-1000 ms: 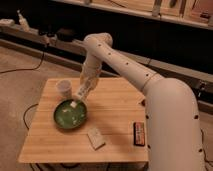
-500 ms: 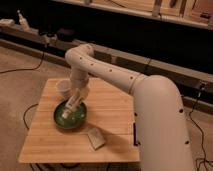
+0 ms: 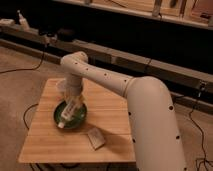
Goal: Place the bottle in the ceramic bowl
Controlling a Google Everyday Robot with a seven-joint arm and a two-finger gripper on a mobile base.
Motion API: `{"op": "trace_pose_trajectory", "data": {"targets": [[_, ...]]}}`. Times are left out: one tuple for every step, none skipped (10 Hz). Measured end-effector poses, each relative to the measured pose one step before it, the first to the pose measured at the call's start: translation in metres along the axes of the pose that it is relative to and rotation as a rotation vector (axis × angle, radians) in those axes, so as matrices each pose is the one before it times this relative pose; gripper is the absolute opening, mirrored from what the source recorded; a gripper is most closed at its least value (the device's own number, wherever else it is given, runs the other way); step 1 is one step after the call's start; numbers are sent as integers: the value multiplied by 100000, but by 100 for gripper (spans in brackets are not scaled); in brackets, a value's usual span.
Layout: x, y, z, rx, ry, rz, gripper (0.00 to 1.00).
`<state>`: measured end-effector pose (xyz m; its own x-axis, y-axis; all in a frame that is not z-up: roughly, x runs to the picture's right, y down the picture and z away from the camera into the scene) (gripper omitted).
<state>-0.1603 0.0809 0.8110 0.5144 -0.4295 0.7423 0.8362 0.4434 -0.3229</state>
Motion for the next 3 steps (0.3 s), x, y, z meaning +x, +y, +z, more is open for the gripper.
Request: {"op": "trace_pose_trajectory", "data": {"targets": [[671, 419, -373, 357, -2431, 1946, 80], [663, 330, -902, 2213, -3154, 343, 80], [444, 319, -551, 1194, -1474, 331, 80]]}}
